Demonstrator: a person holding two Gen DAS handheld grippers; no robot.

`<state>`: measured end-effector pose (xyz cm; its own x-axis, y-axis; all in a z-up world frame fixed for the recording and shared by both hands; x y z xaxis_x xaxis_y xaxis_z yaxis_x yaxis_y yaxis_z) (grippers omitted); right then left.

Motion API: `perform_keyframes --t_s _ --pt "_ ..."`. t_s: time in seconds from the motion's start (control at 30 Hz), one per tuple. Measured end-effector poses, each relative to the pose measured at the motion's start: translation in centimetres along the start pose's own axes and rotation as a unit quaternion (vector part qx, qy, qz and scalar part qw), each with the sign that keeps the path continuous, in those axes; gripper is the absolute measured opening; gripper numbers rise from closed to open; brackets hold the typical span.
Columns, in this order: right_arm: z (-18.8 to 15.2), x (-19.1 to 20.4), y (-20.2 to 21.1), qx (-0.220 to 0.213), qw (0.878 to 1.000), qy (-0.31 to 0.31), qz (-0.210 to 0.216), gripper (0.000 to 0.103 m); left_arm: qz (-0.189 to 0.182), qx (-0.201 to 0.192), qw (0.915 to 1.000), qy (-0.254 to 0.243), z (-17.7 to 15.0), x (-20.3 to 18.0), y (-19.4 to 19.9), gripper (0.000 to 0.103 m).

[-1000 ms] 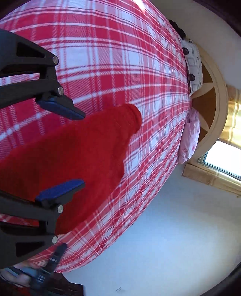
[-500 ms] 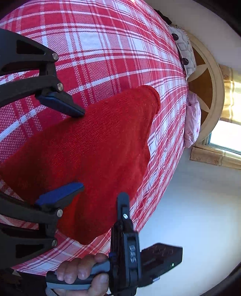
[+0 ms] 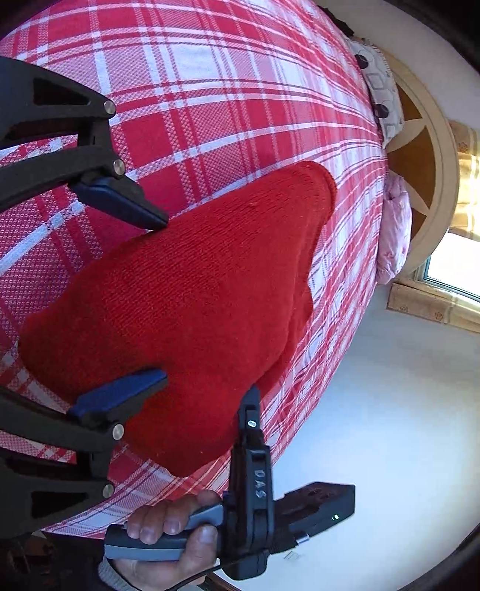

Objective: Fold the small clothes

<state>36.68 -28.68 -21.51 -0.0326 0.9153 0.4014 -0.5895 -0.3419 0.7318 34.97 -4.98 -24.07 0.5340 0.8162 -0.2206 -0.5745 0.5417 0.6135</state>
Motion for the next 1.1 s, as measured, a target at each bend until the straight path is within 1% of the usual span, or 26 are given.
perform_keyframes --t_s 0.03,0.07,0.1,0.13,0.2,0.27,0.3,0.33,0.37,0.4,0.5,0.53,0.57,0.63,0.73,0.83,0.9,0.97,1.03,1.1 --pt "0.3 0.0 0.3 -0.008 1.0 0.002 -0.009 0.032 -0.002 0.001 1.0 0.003 0.0 0.1 0.0 0.079" --pt "0.9 0.2 0.7 -0.022 0.999 0.008 -0.027 0.037 -0.003 0.002 1.0 0.005 -0.1 0.1 -0.1 0.079" --pt "1.4 0.5 1.2 -0.037 0.998 0.017 -0.039 0.037 -0.003 0.003 1.0 0.005 -0.1 0.0 -0.1 0.079" --pt "2.1 1.2 1.8 -0.055 0.997 0.032 -0.042 0.037 -0.003 0.004 1.0 0.005 -0.2 0.0 -0.1 0.079" --pt "2.9 2.6 2.1 -0.062 0.996 0.051 -0.026 0.037 -0.002 0.005 1.0 0.004 -0.3 -0.1 -0.1 0.08" --pt "3.5 4.9 1.6 -0.052 0.995 0.083 0.006 0.039 -0.001 0.006 1.0 0.005 -0.3 -0.1 -0.2 0.08" --pt "3.5 5.7 1.1 -0.044 0.994 0.096 0.014 0.041 -0.001 0.006 1.0 0.005 -0.3 -0.1 -0.2 0.081" --pt "3.4 6.7 0.0 -0.025 0.993 0.114 0.023 0.045 -0.001 0.006 1.0 0.006 -0.3 0.0 -0.2 0.081" --pt "3.3 7.0 -0.8 -0.013 0.992 0.121 0.022 0.048 -0.001 0.007 0.9999 0.008 -0.2 0.0 -0.3 0.081" --pt "3.3 7.1 -1.5 -0.006 0.992 0.123 0.014 0.048 -0.002 0.007 0.9999 0.009 -0.3 0.0 -0.3 0.082" --pt "2.7 5.7 -4.0 0.024 0.993 0.114 -0.029 0.048 -0.005 0.009 0.9999 0.013 -0.3 0.1 -0.3 0.083" --pt "2.4 4.5 -5.0 0.04 0.994 0.095 -0.037 0.045 -0.005 0.01 0.9998 0.014 -0.4 0.1 -0.4 0.083" --pt "2.4 3.8 -5.2 0.042 0.995 0.083 -0.027 0.045 -0.005 0.012 0.9998 0.013 -0.4 0.1 -0.4 0.083" --pt "2.5 2.9 -4.9 0.037 0.997 0.065 -0.007 0.044 -0.005 0.012 0.9998 0.013 -0.4 0.1 -0.4 0.083" --pt "2.4 3.0 -4.1 0.034 0.997 0.065 -0.006 0.044 -0.005 0.012 0.9998 0.015 -0.4 0.1 -0.4 0.084" --pt "1.8 3.6 -2.9 0.021 0.996 0.087 -0.021 0.044 -0.005 0.012 0.9997 0.02 -0.5 0.2 -0.4 0.085" --pt "0.6 4.4 -0.9 -0.001 0.993 0.11 -0.033 0.044 -0.005 0.012 0.9997 0.022 -0.5 0.2 -0.4 0.085" --pt "-0.4 4.6 0.5 -0.013 0.991 0.129 -0.043 0.044 -0.005 0.013 0.9996 0.023 -0.5 0.4 -0.4 0.085" --pt "-1.6 4.5 1.3 -0.015 0.987 0.145 -0.068 0.044 -0.005 0.014 0.9996 0.022 -0.5 0.3 -0.4 0.085" --pt "-3.0 4.0 2.0 -0.008 0.986 0.147 -0.072 0.044 -0.005 0.015 0.9996 0.021 -0.6 0.3 -0.5 0.085"
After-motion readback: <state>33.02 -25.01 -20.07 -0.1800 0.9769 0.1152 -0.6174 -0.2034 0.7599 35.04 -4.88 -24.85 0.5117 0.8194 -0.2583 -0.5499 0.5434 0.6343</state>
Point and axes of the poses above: each gripper's, at about its wrist camera, not at the fingertips, and y roughly against the way its jaws point, x to its left, z to its top, the point moved 5 cm from there along -y, roughly the way its jaws point
